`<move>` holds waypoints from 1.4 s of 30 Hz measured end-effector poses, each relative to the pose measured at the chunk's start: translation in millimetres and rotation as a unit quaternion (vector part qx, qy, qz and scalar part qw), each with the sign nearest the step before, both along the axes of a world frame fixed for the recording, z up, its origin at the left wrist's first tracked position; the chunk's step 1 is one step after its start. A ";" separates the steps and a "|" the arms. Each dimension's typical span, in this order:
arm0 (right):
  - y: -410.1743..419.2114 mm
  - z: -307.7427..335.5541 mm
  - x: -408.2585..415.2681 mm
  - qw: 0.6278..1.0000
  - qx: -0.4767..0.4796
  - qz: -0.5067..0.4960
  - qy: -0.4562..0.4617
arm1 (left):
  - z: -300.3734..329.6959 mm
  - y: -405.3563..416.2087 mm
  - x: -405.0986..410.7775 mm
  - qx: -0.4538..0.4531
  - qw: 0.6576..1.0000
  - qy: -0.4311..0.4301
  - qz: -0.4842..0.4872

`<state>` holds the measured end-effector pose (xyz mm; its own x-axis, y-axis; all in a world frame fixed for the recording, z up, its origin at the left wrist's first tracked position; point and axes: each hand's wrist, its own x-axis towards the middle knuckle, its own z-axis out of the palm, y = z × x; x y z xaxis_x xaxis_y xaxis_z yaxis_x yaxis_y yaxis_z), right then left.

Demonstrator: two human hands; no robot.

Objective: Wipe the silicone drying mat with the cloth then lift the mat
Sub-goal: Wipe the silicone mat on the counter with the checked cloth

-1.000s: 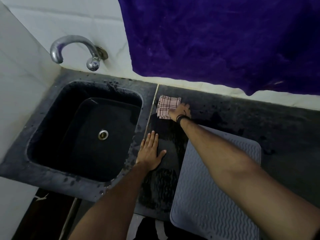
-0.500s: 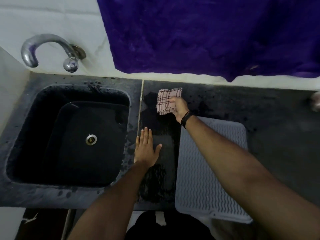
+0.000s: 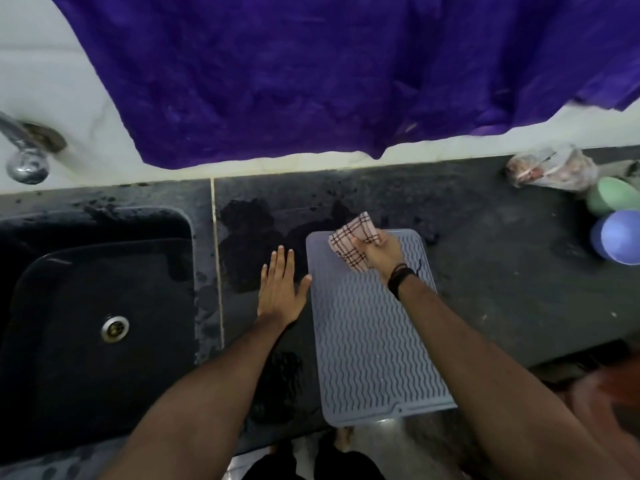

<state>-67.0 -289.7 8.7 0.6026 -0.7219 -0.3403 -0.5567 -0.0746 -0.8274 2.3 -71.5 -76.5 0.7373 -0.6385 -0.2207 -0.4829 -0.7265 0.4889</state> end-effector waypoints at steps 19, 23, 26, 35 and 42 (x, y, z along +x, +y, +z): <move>28.0 -51.3 38.2 0.808 -0.430 0.383 0.126 | -33.1 -7.1 -6.6 0.035 0.992 -0.120 0.017; 29.4 -50.6 13.9 0.787 -0.443 0.418 0.098 | -31.8 -7.5 -8.2 0.043 0.992 -0.116 0.020; 31.1 -48.8 8.3 0.788 -0.443 0.416 0.095 | -31.5 -7.7 -8.0 0.047 0.992 -0.114 0.024; 34.4 -41.4 63.1 0.785 -0.434 0.409 0.166 | -27.3 -8.7 -6.7 0.063 0.992 -0.106 0.022; 51.5 -39.0 10.8 0.782 -0.426 0.429 0.154 | -28.8 -6.6 -7.8 0.051 0.992 -0.115 0.019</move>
